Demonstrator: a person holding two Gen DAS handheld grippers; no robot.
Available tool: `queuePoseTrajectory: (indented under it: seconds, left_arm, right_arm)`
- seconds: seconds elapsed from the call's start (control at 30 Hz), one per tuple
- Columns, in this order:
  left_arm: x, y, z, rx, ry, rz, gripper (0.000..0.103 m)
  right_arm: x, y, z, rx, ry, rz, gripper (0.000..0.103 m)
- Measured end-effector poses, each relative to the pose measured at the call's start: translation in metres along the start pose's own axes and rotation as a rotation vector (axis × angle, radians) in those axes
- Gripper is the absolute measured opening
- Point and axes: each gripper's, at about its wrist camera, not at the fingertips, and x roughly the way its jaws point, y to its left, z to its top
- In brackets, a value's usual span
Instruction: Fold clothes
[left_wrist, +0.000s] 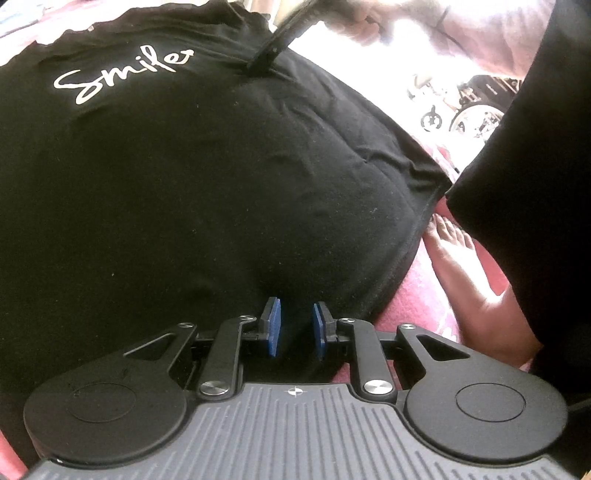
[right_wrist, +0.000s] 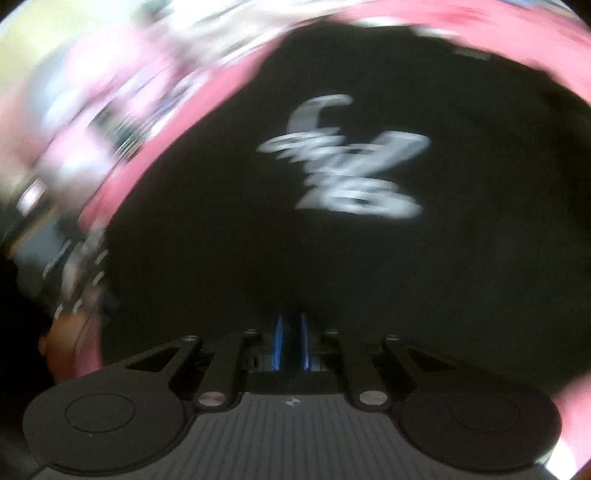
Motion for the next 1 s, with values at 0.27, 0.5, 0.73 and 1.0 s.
queuePoseTrajectory:
  seconds: [0.27,0.5,0.73,1.0]
  left_arm:
    - [-0.005,-0.002,-0.001,-0.052,-0.008,0.026,0.019]
    - [-0.053,0.036,0.009,-0.253,-0.064,0.081,0.02]
    - [-0.107,0.114,0.039,-0.532,-0.31,0.322,0.027]
    - [-0.103,0.215,0.08,-0.761,-0.473,0.761,0.03]
  right_arm:
    - [-0.096,-0.075,-0.044,0.37,-0.302,-0.331,0.012]
    - [-0.079,-0.015,-0.011,0.2,-0.417,-0.316,0.012]
    - [-0.037,0.039,0.07,0.044,-0.472,-0.258,0.02]
    - [0.011,0.093,0.187,-0.058,-0.422,-0.219,0.023]
